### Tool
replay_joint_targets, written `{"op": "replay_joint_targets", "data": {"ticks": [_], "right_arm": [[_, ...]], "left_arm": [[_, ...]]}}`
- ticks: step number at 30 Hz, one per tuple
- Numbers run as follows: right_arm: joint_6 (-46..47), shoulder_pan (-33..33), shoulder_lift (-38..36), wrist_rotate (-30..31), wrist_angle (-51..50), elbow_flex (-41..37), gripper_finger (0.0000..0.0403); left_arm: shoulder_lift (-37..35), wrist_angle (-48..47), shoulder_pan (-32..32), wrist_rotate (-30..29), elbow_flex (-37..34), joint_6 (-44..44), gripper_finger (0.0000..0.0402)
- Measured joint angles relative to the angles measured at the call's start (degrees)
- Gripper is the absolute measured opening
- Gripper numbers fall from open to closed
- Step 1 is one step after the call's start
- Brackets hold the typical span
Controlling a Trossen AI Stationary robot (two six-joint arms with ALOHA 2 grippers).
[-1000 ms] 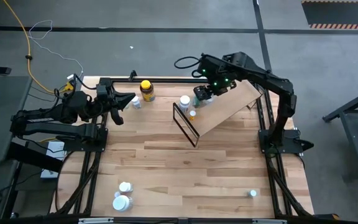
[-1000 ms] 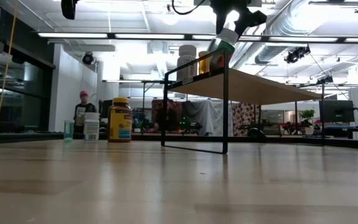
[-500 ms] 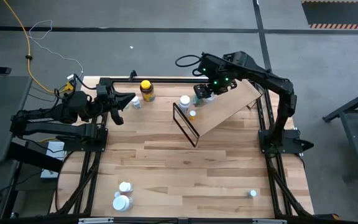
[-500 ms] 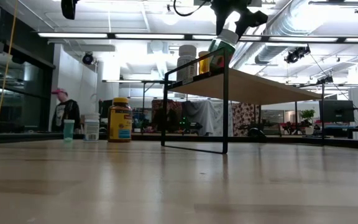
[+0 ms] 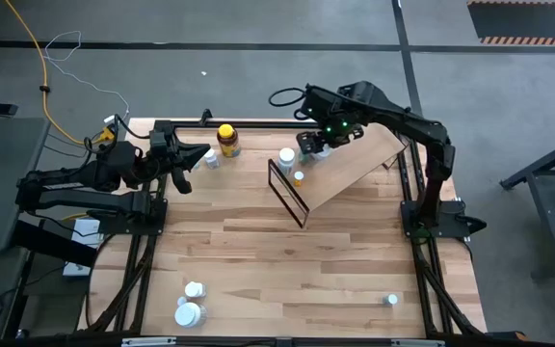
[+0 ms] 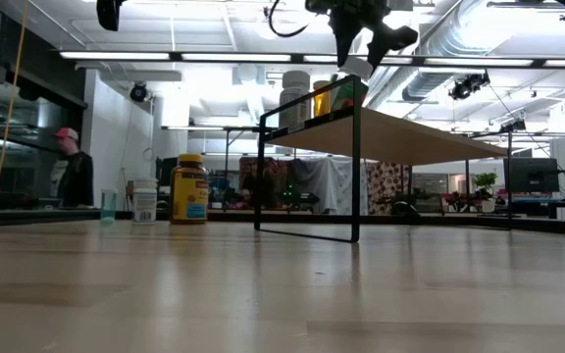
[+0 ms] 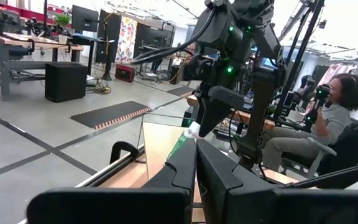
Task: Pick and place medicine bottles onto shelf by color
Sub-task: Put the transparent pill bottle on the shelf
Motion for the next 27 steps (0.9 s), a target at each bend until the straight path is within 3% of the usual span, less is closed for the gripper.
{"op": "replay_joint_targets", "data": {"ticks": [6,14,22,27], "right_arm": [[-1.21,-0.03,0.30,0.31,-0.01,0.00,0.0210],[-4.69,0.10,0.30,0.33,0.02,0.00,0.0247],[-4.53,0.10,0.30,0.36,0.05,0.00,0.0250],[-5.97,0.10,0.30,4.37,0.64,0.00,0.0251]], "left_arm": [[0.00,-0.02,-0.01,0.00,0.00,0.00,0.0003],[0.00,-0.25,0.00,0.00,0.00,0.02,0.0003],[0.00,-0.47,0.00,0.00,0.00,0.04,0.0003],[0.00,-0.47,0.00,0.00,0.00,0.04,0.0003]]}}
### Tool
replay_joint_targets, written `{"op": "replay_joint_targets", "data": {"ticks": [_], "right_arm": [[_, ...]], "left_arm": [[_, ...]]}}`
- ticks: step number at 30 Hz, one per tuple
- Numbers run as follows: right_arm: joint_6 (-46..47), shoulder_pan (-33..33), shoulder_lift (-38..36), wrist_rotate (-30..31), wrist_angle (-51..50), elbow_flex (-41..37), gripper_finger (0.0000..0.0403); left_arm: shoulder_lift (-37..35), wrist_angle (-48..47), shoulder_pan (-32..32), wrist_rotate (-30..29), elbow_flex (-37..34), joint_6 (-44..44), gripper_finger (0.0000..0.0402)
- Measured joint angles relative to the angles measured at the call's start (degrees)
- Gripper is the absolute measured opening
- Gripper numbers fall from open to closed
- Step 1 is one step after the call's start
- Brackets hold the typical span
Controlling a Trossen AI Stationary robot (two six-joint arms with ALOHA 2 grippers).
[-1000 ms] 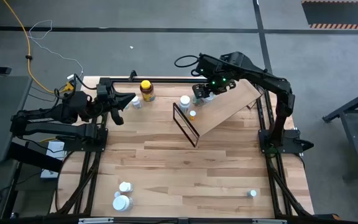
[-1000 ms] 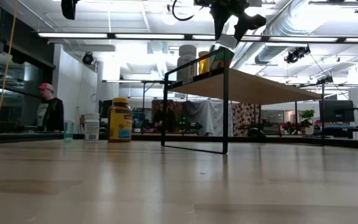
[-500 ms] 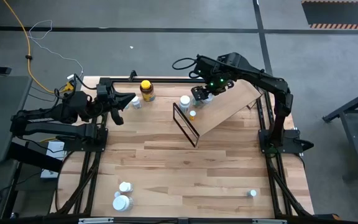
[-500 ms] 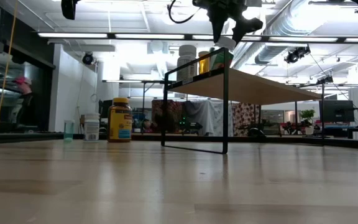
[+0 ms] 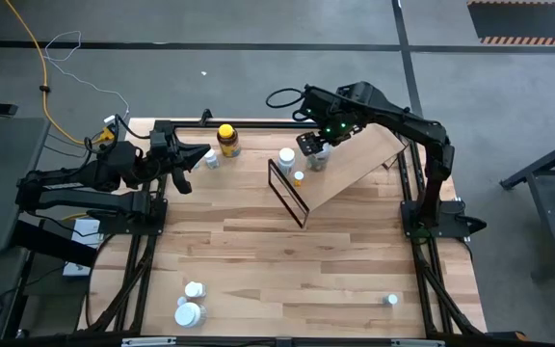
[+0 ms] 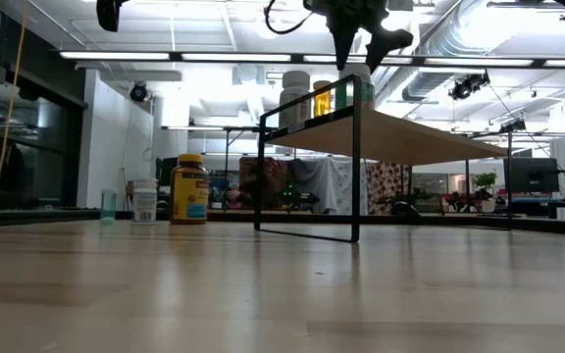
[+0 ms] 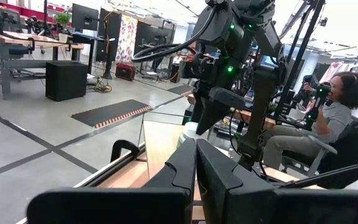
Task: Pick and place medicine bottles onto shelf by color
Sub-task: Put the transparent pill bottle on the shelf
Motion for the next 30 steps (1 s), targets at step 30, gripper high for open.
{"op": "replay_joint_targets", "data": {"ticks": [30], "right_arm": [[-14.99,4.52,-0.98,11.81,-0.18,9.84,0.0252]], "left_arm": [[0.00,-1.78,0.00,0.01,0.00,-0.07,0.0003]]}}
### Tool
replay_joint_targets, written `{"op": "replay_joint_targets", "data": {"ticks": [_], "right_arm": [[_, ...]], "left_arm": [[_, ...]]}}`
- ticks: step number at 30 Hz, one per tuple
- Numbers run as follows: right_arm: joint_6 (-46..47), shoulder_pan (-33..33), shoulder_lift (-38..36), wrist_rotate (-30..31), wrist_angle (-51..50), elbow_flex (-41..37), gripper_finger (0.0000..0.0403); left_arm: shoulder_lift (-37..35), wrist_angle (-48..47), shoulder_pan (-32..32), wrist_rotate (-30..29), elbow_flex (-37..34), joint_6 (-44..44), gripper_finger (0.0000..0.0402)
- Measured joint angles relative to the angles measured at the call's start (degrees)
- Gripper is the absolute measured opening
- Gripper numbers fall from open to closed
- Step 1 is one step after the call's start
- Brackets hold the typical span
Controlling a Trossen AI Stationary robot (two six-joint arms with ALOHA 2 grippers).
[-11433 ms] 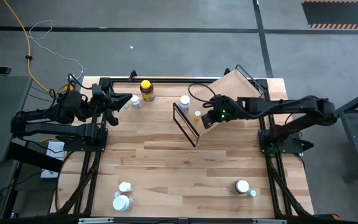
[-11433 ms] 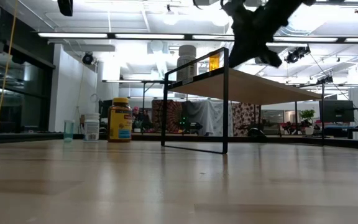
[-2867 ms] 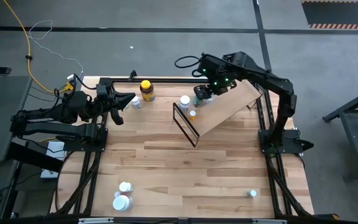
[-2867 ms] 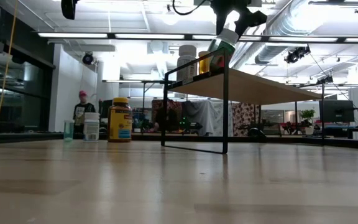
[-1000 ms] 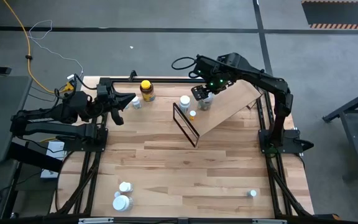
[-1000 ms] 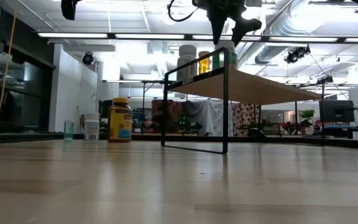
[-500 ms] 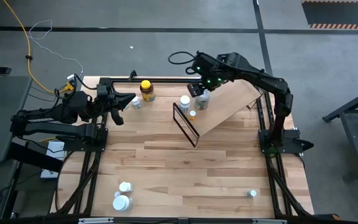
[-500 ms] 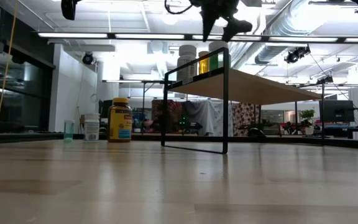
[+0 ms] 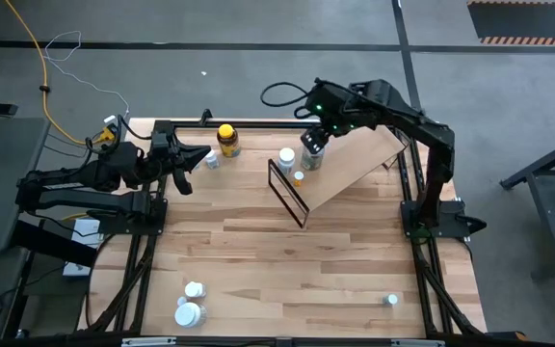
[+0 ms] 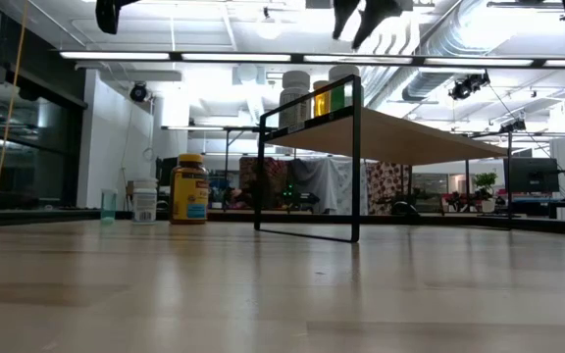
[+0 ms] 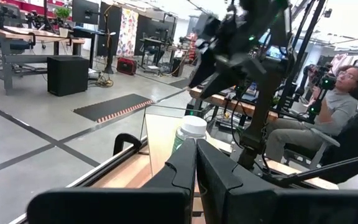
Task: Pick and place medicine bottles onto shelf by color
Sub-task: Put the transparent pill bottle on the shelf
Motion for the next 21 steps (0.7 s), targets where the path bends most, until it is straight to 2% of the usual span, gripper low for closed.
{"op": "replay_joint_targets", "data": {"ticks": [4,8,15,18,21], "right_arm": [[-1.64,2.72,-3.40,0.32,-0.19,-1.12,0.0252],[2.64,4.06,-9.06,4.11,-0.16,-8.13,0.0252],[10.62,3.22,-23.42,4.28,0.43,-32.47,0.0252],[10.64,2.85,-27.80,1.49,6.14,-41.20,0.0252],[10.97,2.64,-29.12,-1.33,15.12,-47.78,0.0252]], "left_arm": [[0.00,-0.24,0.01,-0.01,0.00,-0.10,0.0003],[0.00,-0.33,0.01,-0.05,0.00,-0.08,0.0003],[0.00,-0.33,0.01,-0.10,0.00,-0.08,0.0003],[0.00,-0.31,0.01,-0.20,0.00,0.01,0.0003],[0.00,-0.31,0.01,-0.20,0.00,-0.07,0.0003]]}}
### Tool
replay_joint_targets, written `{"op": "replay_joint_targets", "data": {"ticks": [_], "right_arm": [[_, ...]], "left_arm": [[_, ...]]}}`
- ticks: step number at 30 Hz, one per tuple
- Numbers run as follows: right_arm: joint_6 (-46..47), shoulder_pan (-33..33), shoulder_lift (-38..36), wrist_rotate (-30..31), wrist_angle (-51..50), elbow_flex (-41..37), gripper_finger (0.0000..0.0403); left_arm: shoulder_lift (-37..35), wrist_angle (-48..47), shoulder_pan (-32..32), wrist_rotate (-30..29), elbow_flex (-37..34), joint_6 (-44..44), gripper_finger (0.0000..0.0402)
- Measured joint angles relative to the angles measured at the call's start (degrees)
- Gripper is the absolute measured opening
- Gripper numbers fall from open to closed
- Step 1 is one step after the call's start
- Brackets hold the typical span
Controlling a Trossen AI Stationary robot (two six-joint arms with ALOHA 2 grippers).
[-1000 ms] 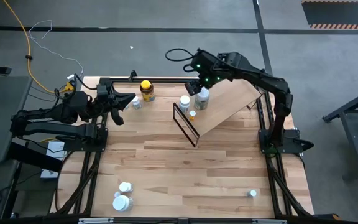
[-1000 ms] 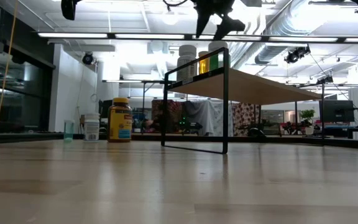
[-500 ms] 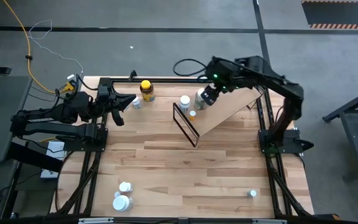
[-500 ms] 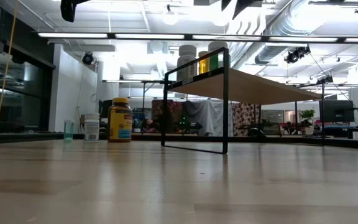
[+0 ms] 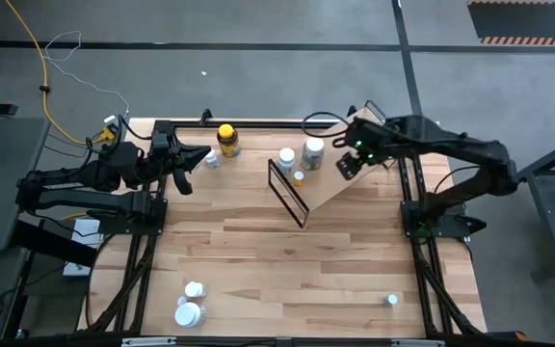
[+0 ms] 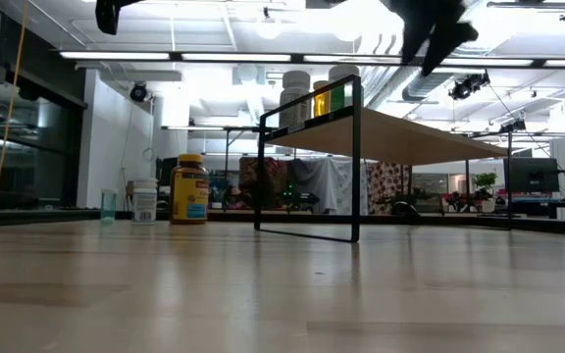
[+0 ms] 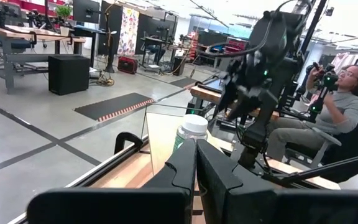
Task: Pick and place medicine bottles onto shelf by color
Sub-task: Put the transparent pill bottle on the shelf
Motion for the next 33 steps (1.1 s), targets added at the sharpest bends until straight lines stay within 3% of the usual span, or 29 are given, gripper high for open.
{"op": "replay_joint_targets", "data": {"ticks": [7,14,27,33], "right_arm": [[-3.36,-0.80,1.88,-0.16,15.38,-8.98,0.0252],[-4.13,-1.33,3.98,7.20,18.27,-9.86,0.0252],[-3.49,-1.30,3.98,5.19,27.90,-9.86,0.0252],[-4.05,-1.30,3.98,5.19,27.60,-9.86,0.0252]], "left_arm": [[-0.02,0.00,0.00,0.00,0.00,-0.84,0.0003],[-0.02,0.02,0.00,0.00,0.00,-1.39,0.0003],[-0.01,0.02,-0.01,0.02,0.00,-1.41,0.0003],[-0.02,0.02,-0.02,0.01,0.00,-1.41,0.0003]]}}
